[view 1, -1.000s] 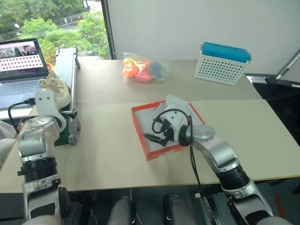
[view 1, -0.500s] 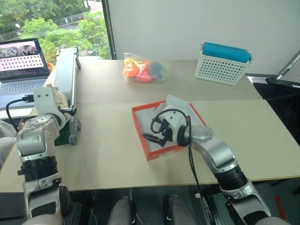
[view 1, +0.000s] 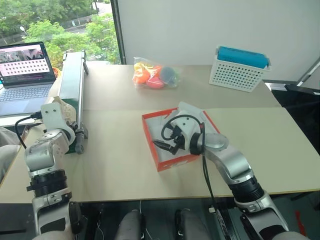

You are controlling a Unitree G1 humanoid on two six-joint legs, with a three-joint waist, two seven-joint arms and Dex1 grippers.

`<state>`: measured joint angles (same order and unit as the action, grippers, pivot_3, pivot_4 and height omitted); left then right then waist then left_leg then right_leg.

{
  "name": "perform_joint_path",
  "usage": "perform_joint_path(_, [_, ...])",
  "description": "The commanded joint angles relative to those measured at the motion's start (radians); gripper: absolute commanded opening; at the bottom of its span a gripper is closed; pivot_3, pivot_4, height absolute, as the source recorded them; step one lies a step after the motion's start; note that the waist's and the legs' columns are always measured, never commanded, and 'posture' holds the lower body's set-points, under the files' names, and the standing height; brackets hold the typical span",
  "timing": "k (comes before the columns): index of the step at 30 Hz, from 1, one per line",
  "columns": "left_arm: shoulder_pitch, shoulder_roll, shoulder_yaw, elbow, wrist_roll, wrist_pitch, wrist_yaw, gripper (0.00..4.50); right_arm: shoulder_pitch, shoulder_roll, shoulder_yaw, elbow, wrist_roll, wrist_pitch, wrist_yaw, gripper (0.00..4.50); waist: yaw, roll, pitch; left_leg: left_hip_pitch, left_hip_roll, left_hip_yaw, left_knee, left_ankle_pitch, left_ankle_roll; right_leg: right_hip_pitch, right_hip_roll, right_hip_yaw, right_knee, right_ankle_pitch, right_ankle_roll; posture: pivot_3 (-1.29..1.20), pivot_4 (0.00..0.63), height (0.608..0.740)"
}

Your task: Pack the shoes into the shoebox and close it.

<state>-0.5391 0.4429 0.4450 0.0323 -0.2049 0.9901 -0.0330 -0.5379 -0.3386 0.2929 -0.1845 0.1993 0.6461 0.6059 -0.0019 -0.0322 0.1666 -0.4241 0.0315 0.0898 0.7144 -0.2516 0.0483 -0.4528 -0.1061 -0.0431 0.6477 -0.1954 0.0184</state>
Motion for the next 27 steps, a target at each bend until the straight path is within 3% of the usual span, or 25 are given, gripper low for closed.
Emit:
perform_joint_path(1, [0.000,-0.007,-0.005,0.007,-0.011,0.015,-0.002,0.57,-0.016,0.003,-0.026,-0.024,-0.003,0.000,-0.009,4.50,0.000,0.000,0.000,0.000,0.000,0.000,0.000,0.000,0.000,0.000,0.000,0.000,0.000,0.000,0.000,0.00,0.150,0.699])
perform_joint_path(14, [0.000,-0.028,0.003,0.010,-0.012,-0.008,0.010,0.57,-0.029,0.006,-0.030,-0.005,-0.004,-0.005,-0.021,4.50,0.003,0.000,0.000,0.000,0.000,0.000,0.000,0.000,0.000,0.000,0.000,0.000,0.000,0.000,0.000,0.00,0.150,0.699])
perform_joint_path(17, [0.005,-0.033,0.012,-0.001,-0.015,-0.035,0.009,0.01,-0.031,0.006,-0.031,-0.002,-0.004,-0.007,-0.020,4.50,0.004,0.000,0.000,0.000,0.000,0.000,0.000,0.000,0.000,0.000,0.000,0.000,0.000,0.000,0.000,0.00,0.150,0.699])
perform_joint_path(20, [0.006,-0.031,0.011,-0.006,-0.015,-0.059,0.000,0.01,-0.035,0.007,-0.030,0.003,-0.005,-0.009,-0.021,4.50,0.005,0.000,0.000,0.000,0.000,0.000,0.000,0.000,0.000,0.000,0.000,0.000,0.000,0.000,0.000,0.00,0.150,0.699])
perform_joint_path(27, [-0.044,-0.117,0.038,-0.147,-0.136,-0.254,-0.081,0.01,-0.062,0.038,-0.064,0.050,-0.002,0.006,-0.065,4.50,0.014,-0.003,0.002,-0.006,0.000,-0.002,0.001,0.000,0.000,-0.003,0.000,-0.002,-0.001,0.000,0.000,0.00,0.150,0.699])
